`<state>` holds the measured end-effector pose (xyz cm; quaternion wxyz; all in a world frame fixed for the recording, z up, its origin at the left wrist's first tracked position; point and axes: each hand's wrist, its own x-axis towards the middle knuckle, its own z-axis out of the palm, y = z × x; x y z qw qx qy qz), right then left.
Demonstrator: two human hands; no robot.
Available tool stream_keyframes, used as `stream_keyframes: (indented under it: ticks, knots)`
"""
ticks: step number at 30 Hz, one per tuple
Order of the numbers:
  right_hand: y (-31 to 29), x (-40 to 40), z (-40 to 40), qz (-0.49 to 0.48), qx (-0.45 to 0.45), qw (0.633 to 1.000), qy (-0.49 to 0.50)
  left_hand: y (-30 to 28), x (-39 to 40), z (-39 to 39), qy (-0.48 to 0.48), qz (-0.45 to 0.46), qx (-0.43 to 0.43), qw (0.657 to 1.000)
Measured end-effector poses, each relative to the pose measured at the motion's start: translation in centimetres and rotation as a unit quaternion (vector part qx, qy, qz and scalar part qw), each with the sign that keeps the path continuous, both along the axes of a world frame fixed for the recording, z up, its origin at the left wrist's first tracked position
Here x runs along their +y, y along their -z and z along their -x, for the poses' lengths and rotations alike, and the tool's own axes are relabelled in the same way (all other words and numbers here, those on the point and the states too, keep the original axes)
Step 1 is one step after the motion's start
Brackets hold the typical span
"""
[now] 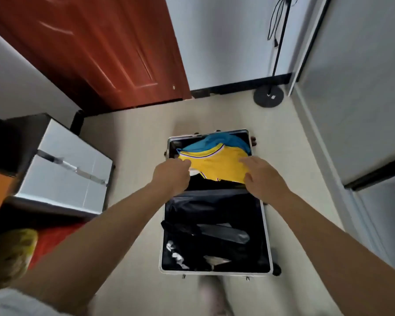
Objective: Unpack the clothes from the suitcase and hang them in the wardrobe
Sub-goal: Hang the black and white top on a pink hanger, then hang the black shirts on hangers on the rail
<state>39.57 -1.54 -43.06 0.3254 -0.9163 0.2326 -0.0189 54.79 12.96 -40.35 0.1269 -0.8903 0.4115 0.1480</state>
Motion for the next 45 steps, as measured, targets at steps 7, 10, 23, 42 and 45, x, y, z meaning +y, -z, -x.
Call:
stream_keyframes:
  ticks: [7,10,23,42,45]
  knots:
    - [17.7,6.5,1.1,-0.047,0.131,0.990,-0.032,18.2,5.8,-2.5,-0.004,-0.060,0.060,0.996]
    - [26.1,8.1,2.6,-0.057,0.255,0.964,-0.053,27.8,8.5,-0.6,-0.041,-0.116,0.113,0.986]
    - [53.3,7.6,3.3,0.035,0.441,0.891,-0.104,56.2,10.5,7.0,-0.162,-0.041,0.234,0.958]
    - [37.3,6.9,3.9,-0.345,0.057,0.933,0.079,45.5,5.8,7.6,-0.249,-0.070,0.385,0.886]
    - [28.9,4.9,0.7,-0.405,-0.005,0.912,0.059,38.9,4.1,6.5,-0.312,0.005,0.365,0.877]
